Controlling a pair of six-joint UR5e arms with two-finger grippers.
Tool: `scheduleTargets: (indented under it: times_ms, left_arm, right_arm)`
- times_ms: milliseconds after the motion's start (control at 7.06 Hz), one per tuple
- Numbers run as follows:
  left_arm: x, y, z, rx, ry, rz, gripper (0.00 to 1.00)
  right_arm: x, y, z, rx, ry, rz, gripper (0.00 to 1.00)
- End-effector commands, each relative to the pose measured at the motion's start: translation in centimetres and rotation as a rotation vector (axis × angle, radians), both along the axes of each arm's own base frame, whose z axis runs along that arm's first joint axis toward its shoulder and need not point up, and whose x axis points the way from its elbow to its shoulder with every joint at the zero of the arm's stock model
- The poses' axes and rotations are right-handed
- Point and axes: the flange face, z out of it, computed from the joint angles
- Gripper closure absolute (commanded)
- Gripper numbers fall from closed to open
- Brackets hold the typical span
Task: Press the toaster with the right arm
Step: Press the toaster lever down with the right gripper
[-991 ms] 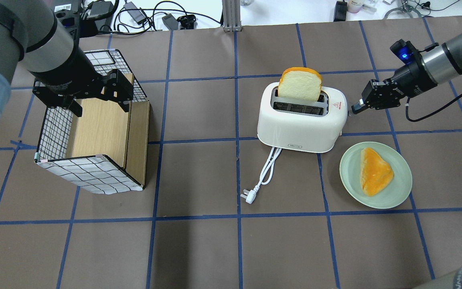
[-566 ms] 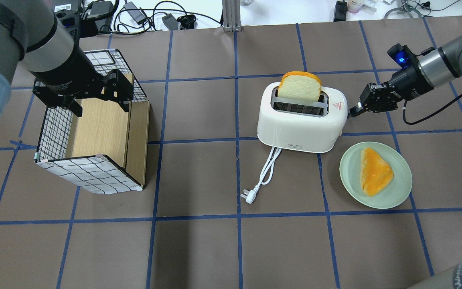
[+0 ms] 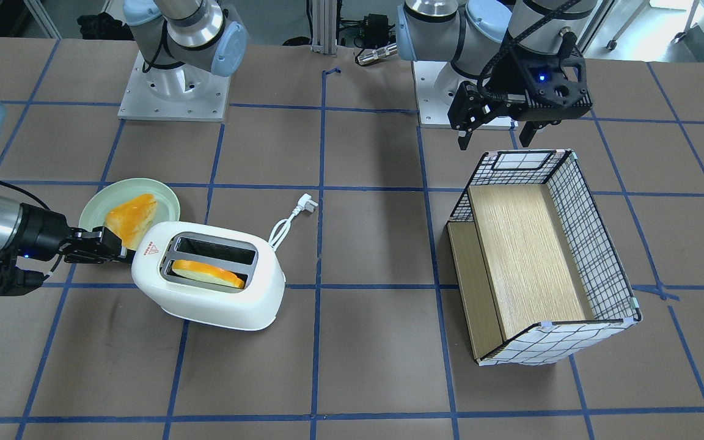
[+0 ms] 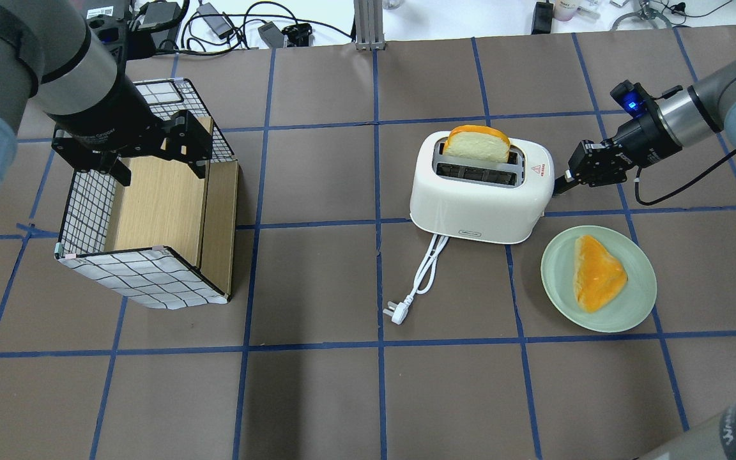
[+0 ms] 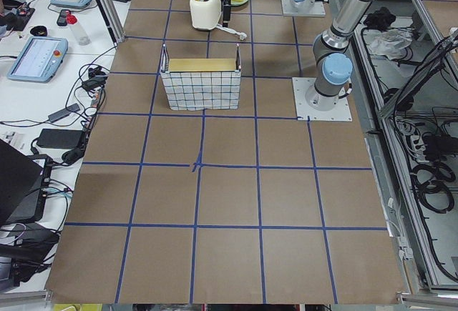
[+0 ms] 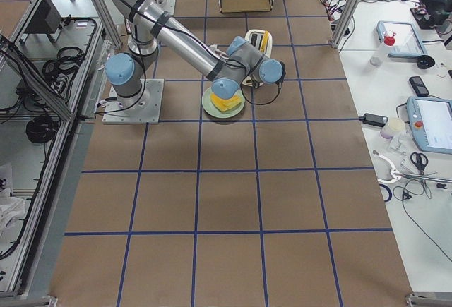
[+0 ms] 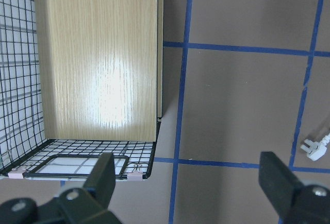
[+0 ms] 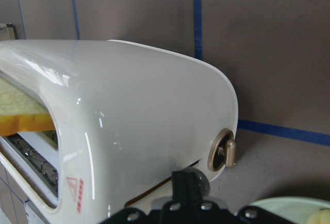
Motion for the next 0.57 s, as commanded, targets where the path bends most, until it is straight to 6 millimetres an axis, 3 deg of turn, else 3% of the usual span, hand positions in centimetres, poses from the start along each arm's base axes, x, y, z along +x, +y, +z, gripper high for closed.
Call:
scheduleTargets:
  times_ms: [0, 425]
  left_arm:
    - [0.0, 0.0, 0.0, 0.000, 0.000, 0.000, 0.00]
    - [0.0, 0.0, 0.0, 0.000, 0.000, 0.000, 0.00]
  right_arm:
    - [-0.1, -0.3, -0.9, 0.006, -0.002, 0.000, 0.97]
    - [-0.2, -0.4, -2.4, 0.024, -0.007, 0.003, 0.97]
